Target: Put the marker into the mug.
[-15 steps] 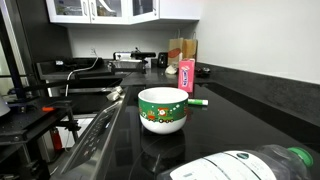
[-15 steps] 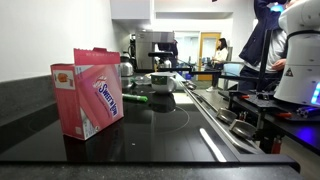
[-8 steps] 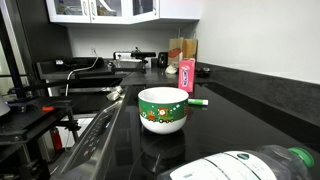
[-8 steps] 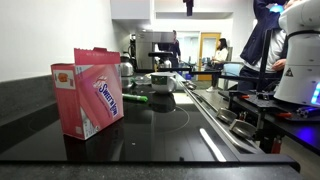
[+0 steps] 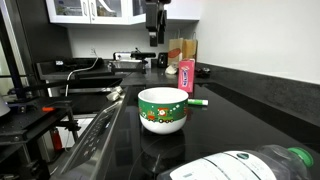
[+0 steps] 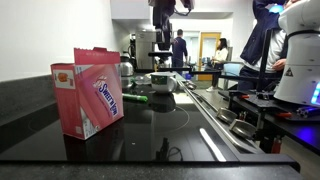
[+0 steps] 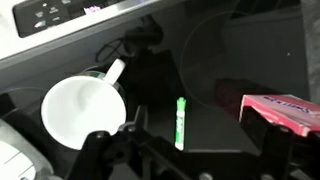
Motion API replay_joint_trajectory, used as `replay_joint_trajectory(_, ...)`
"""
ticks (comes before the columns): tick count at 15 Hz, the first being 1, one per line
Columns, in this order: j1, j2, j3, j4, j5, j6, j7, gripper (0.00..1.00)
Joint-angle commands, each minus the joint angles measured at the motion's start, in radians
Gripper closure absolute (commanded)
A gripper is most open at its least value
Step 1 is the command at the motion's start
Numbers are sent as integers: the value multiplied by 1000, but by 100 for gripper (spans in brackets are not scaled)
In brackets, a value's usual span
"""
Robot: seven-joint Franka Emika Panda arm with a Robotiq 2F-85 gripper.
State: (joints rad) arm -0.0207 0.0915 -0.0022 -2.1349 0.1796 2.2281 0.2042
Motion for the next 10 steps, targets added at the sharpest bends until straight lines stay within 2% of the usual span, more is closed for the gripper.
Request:
replay_joint_trajectory(1, 12, 165, -1, 128, 13, 31, 24, 0)
replay_joint_trajectory(10, 64, 476, -42, 408, -102, -5, 93, 0)
